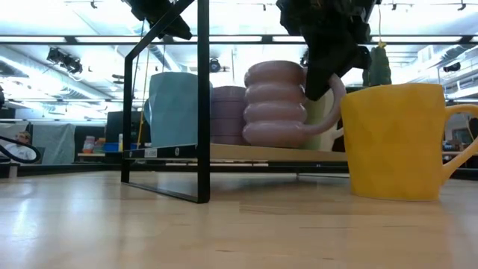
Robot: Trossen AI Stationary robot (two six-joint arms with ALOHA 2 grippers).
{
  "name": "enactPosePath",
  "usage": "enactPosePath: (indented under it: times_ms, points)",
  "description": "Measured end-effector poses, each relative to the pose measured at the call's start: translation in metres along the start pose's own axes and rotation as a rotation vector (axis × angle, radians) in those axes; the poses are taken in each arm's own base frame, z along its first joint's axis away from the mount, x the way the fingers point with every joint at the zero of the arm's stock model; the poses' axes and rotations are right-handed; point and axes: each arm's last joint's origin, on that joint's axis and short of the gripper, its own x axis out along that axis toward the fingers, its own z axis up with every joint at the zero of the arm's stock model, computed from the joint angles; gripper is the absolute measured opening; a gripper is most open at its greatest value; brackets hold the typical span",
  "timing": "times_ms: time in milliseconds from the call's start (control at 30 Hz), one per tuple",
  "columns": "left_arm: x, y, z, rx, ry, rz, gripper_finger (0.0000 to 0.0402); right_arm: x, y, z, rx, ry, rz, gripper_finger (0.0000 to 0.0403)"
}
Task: Place coffee mugs
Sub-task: Put the violet mug on the shelf
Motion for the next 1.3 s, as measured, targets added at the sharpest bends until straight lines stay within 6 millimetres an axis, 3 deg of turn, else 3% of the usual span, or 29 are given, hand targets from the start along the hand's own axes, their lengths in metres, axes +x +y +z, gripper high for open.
enactPosePath:
  times_ms: [367,567,900,1300]
  points:
    - [0.000,0.000,0.000,-0.020,0.000,0.000,0.0117,0.002,-0.005,0.005,0.044,-0.010,-0.015,0.0053]
    - [0.000,0.000,0.000,-0.024,0.000,0.000,0.0117,0.003,-0.006,0.009,0.082,-0.018,-0.013,0.0082]
    - [0.000,0.000,0.000,-0.024,0.002,-0.001,0.0117,0.003,-0.003,0.010,0.053,-0.001,0.040,0.0092]
    - [0.000,0.000,-0.001,-0.024,0.013,-0.001,0.0117,-0.022,-0.013,0.010,0.016,-0.020,0.048,0.0094]
